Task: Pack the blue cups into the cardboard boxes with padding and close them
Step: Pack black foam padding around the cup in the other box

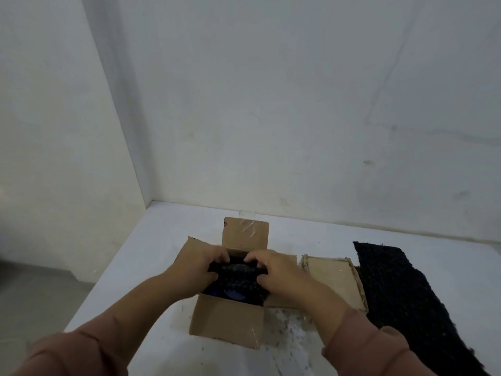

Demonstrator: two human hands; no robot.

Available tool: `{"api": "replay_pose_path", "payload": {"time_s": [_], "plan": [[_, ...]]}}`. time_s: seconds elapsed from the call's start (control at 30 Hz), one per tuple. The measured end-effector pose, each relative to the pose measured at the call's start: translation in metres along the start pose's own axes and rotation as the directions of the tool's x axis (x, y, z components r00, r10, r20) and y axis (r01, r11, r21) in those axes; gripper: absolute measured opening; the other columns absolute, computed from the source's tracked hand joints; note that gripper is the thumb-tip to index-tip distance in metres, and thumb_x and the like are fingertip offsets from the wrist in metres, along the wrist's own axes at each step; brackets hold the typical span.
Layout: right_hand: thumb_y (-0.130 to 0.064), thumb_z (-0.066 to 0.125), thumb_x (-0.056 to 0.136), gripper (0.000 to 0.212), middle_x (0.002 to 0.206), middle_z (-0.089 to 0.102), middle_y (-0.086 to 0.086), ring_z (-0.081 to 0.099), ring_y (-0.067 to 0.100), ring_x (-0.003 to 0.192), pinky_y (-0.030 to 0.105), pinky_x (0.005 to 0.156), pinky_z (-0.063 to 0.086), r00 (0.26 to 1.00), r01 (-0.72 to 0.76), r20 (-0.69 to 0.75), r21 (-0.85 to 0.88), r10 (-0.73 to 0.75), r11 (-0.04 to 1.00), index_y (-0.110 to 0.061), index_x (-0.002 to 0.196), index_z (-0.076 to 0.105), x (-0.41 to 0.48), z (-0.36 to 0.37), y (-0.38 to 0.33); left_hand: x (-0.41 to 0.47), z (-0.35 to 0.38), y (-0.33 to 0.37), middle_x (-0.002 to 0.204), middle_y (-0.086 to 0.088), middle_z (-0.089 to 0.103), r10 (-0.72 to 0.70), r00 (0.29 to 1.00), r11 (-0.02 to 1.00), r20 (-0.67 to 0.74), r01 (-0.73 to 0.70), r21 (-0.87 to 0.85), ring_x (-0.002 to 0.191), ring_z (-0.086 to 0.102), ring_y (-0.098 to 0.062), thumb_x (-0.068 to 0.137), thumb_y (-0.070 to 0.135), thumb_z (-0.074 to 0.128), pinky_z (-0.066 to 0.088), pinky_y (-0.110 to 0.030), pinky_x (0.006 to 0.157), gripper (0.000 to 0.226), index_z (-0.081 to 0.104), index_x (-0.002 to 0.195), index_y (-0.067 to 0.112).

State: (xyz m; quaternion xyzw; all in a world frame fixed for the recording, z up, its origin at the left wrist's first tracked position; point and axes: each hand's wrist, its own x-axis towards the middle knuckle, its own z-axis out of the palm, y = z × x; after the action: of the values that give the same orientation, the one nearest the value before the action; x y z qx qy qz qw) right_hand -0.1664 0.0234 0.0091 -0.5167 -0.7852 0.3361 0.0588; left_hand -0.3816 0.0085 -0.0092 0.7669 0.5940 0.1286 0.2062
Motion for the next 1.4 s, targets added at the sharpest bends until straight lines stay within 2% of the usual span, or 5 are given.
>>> {"api": "replay_pose_path", "payload": {"time_s": [0.2,0.33,0.53,0.9,1.4], "plan": [[-0.010,0.051,0.087,0.036,0.128,0.054,0.002,0.054,0.023,0.110,0.037,0.089,0.050,0.987,0.028,0.161,-0.208,0.005,0.978,-0.032,0.115,0.059,0.007,0.021,0.005,-0.004,0.004,-0.006,0.101,0.010,0.059,0.033,0.965,0.997,0.259,-0.049,0.055,0.098,0.052,-0.008,0.089,0.010,0.054,0.045,-0.021,0.088,0.026,0.066,0.105,0.027],[-0.018,0.051,0.086,0.029,0.120,0.061,-0.001,0.056,0.021,0.107,0.036,0.089,0.049,0.982,0.081,0.189,-0.325,-0.019,0.942,-0.033,0.108,0.062,0.012,0.025,0.002,-0.002,0.005,-0.006,0.099,0.014,0.060,0.014,0.929,0.990,0.369,-0.064,0.125,0.103,0.048,-0.009,0.090,0.012,0.046,0.011,-0.035,0.117,0.029,0.064,0.102,0.030],[-0.017,0.049,0.089,0.027,0.119,0.064,-0.005,0.050,0.018,0.117,0.039,0.118,0.002,0.966,0.169,0.253,-0.470,-0.052,0.866,-0.031,0.108,0.063,0.019,0.028,0.003,0.002,0.008,0.000,0.100,0.006,0.065,-0.002,0.885,0.958,0.466,-0.131,0.253,0.103,0.055,-0.011,0.093,0.033,0.036,-0.008,-0.050,0.115,0.022,0.057,0.098,0.030],[-0.014,0.043,0.092,0.036,0.124,0.063,-0.007,0.043,0.016,0.128,0.044,0.115,-0.012,0.926,0.217,0.378,-0.548,0.007,0.808,-0.030,0.117,0.063,0.019,0.026,-0.001,0.002,0.017,0.006,0.111,0.000,0.064,-0.026,0.898,0.870,0.439,-0.196,0.452,0.115,0.050,-0.015,0.099,0.035,0.021,-0.015,-0.060,0.110,0.043,0.058,0.119,0.030],[-0.017,0.051,0.090,0.025,0.113,0.067,-0.003,0.053,0.019,0.109,0.040,0.111,0.025,0.960,0.140,0.281,-0.493,0.005,0.858,-0.024,0.106,0.069,0.019,0.024,0.009,0.001,0.017,0.002,0.102,0.004,0.067,-0.004,0.937,0.906,0.349,-0.144,0.399,0.106,0.057,-0.013,0.099,0.040,0.027,-0.011,-0.057,0.115,0.033,0.055,0.114,0.031]]}}
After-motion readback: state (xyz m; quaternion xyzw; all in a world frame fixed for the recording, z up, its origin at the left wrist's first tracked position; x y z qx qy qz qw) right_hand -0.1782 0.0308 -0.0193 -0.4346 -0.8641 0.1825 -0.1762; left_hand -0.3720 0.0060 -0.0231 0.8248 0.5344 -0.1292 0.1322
